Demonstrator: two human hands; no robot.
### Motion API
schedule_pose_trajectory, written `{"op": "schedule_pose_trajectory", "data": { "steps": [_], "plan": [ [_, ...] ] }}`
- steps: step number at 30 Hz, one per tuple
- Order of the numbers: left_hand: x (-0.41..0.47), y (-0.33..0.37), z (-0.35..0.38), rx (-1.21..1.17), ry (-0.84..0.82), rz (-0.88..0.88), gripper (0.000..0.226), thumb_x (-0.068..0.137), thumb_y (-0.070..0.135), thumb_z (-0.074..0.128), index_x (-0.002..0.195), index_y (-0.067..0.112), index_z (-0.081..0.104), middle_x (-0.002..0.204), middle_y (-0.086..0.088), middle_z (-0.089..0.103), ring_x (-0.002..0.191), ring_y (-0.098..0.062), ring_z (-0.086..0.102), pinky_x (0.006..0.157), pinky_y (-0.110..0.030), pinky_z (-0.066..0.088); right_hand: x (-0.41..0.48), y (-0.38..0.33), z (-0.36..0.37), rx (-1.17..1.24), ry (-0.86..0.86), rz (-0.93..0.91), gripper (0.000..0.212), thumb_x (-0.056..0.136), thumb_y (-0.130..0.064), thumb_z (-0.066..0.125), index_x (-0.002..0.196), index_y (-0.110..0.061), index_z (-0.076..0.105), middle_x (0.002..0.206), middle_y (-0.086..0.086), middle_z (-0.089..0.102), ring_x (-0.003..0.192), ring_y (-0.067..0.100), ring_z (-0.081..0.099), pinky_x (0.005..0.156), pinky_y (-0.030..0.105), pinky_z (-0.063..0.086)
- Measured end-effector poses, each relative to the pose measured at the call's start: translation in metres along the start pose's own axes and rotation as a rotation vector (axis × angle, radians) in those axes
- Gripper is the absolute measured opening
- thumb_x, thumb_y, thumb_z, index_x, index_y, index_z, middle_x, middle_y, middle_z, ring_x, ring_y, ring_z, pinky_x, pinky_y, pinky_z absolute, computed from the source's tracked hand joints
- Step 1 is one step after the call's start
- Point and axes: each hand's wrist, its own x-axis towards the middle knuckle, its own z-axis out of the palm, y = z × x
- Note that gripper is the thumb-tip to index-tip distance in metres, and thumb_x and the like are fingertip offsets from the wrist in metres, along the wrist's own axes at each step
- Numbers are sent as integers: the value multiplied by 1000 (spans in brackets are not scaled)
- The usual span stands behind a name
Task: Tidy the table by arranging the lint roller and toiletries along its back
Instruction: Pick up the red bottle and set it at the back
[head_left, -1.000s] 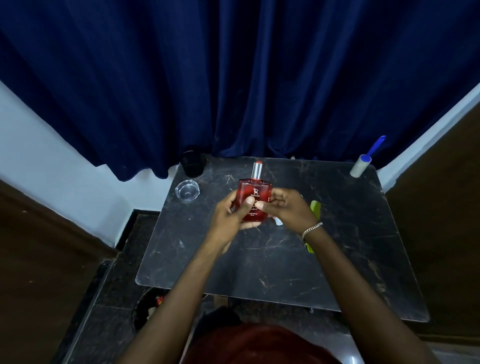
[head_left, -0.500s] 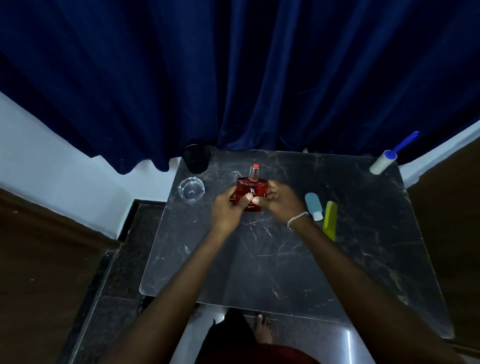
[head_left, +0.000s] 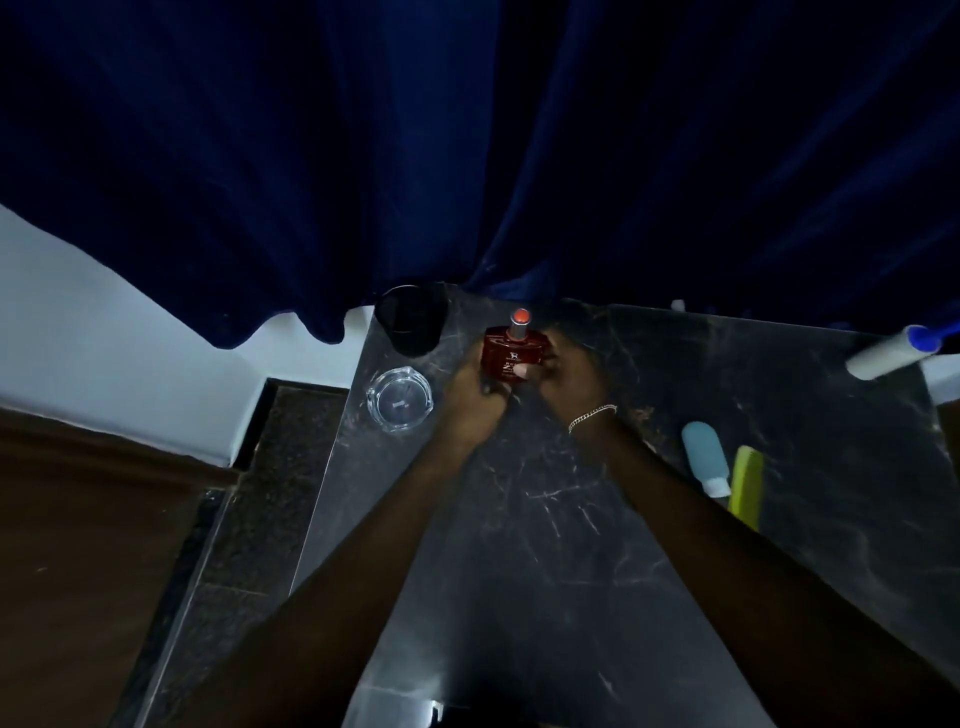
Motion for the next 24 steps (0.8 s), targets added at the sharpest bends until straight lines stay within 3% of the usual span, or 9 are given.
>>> {"op": "schedule_pose_trajectory", "data": {
  "steps": [2, 4, 9, 12, 14, 18, 21, 24],
  "plan": [
    [24, -18, 4, 0, 9, -18, 55, 93, 5, 63, 144, 22, 50, 133, -3, 66, 119, -17, 64, 105, -31, 50, 22, 17, 16, 4, 11, -38, 39, 80, -10, 76, 116, -20, 62, 102, -8, 72, 90, 5, 70, 83, 14, 51],
    [41, -35, 10, -18, 35, -24, 52, 96, 14, 62, 145, 25, 49, 138, -3, 63, 126, -22, 61, 112, -43, 47, 36, 31, 27, 20, 21, -72, 38, 81, -15, 76, 111, -32, 60, 94, -17, 69, 86, -6, 67, 78, 6, 48],
    [68, -72, 25, -62, 70, -36, 63, 95, 15, 57, 154, 26, 39, 147, -5, 56, 133, -23, 56, 116, -47, 44, 62, 60, 53, 23, 37, -111, 34, 85, -15, 73, 108, -34, 57, 97, -11, 70, 90, 6, 67, 75, -3, 42],
    [81, -85, 27, -89, 46, -29, 62, 93, 20, 55, 152, 32, 40, 145, -3, 57, 133, -20, 56, 116, -46, 44, 71, 70, 58, -10, 34, -124, 33, 88, -15, 71, 113, -31, 57, 101, -13, 67, 91, 0, 64, 74, -7, 38],
    [86, -88, 26, -103, 22, -31, 60, 93, 22, 54, 149, 36, 40, 142, 0, 60, 130, -17, 58, 114, -41, 46, 74, 73, 59, -25, 28, -134, 32, 89, -19, 70, 117, -28, 57, 102, -13, 67, 87, -7, 62, 74, -7, 38],
    [97, -90, 24, -84, 18, 11, 55, 96, 12, 56, 148, 28, 47, 138, 3, 62, 126, -14, 59, 108, -29, 45, 81, 75, 61, -22, 38, -122, 32, 90, -21, 69, 120, -21, 58, 106, -10, 70, 100, 5, 65, 78, -3, 41],
    [103, -89, 22, -39, 33, 21, 51, 96, 9, 58, 143, 27, 51, 126, 11, 60, 107, -1, 59, 86, 1, 37, 84, 73, 62, -32, 46, -145, 30, 91, -20, 69, 119, -17, 59, 104, -11, 68, 99, 6, 65, 75, -6, 39],
    [107, -88, 19, -29, 24, 14, 51, 96, 5, 59, 142, 25, 52, 120, 12, 60, 100, 4, 58, 75, 8, 35, 88, 71, 60, -35, 36, -141, 32, 91, -24, 69, 120, -17, 58, 108, -4, 71, 100, 9, 66, 77, -1, 40]
  ]
}}
